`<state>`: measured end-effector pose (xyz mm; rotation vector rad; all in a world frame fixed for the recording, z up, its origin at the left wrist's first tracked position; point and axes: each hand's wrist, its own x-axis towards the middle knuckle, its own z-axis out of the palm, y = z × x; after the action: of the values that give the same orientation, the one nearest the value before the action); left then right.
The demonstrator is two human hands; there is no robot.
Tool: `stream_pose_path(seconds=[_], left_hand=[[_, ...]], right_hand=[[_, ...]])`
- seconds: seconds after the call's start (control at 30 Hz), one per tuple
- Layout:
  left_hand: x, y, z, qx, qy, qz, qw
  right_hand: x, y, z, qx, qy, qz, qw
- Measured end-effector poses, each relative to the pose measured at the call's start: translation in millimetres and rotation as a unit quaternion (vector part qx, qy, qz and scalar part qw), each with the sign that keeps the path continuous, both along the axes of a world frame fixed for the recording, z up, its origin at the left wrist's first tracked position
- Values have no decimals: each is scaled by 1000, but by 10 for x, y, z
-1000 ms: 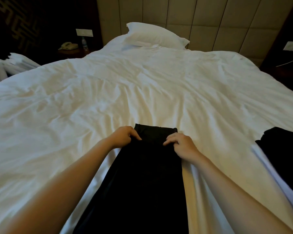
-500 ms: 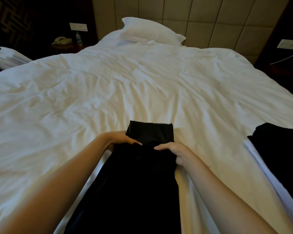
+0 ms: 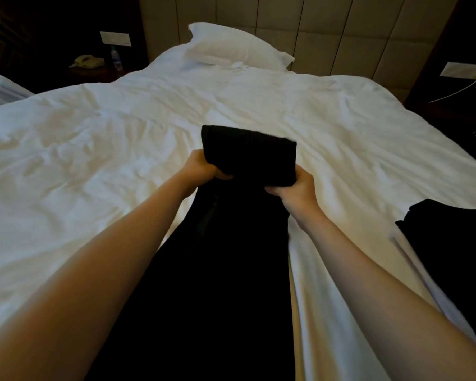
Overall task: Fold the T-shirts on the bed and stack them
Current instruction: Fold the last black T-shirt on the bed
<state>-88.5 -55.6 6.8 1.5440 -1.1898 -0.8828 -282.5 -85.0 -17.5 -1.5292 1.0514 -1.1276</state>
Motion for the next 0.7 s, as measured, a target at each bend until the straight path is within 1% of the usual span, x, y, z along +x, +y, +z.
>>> stream_pose_path(seconds=[0.1, 0.13, 0.17, 0.23, 0.33, 0.4, 0.43, 0.5, 0.57, 0.63, 0.7], left_hand=[[82, 190, -137, -23, -29, -37, 999], [121, 276, -217, -44, -37, -60, 997], [167, 372, -297, -79, -61, -86, 991], [219, 515, -422, -106, -156, -118, 975], [302, 538, -553, -47, -308, -69, 948], [265, 563, -606, 5, -418, -31, 908], [248, 583, -630, 26, -452, -34, 891], [232, 653, -618, 59, -467, -42, 881], [214, 697, -554, 66, -457, -33, 886], [131, 698, -512, 57, -416, -27, 907], [-9, 685, -552, 66, -329, -23, 942]], right_hand=[[-72, 149, -209, -70, 70, 27, 995], [-88, 207, -284, -104, 92, 39, 989], [-95, 273, -350, -136, 118, 47, 983], [-109, 348, -465, -169, 187, 41, 967], [-132, 386, -583, -186, 307, 33, 933], [-151, 388, -612, -184, 366, 46, 911], [-156, 385, -610, -173, 374, 45, 910], [-143, 388, -565, -127, 361, 31, 923], [-115, 413, -456, -69, 328, -7, 942], [-51, 452, -329, -20, 286, -86, 954], [51, 518, -239, -9, 281, -158, 946]])
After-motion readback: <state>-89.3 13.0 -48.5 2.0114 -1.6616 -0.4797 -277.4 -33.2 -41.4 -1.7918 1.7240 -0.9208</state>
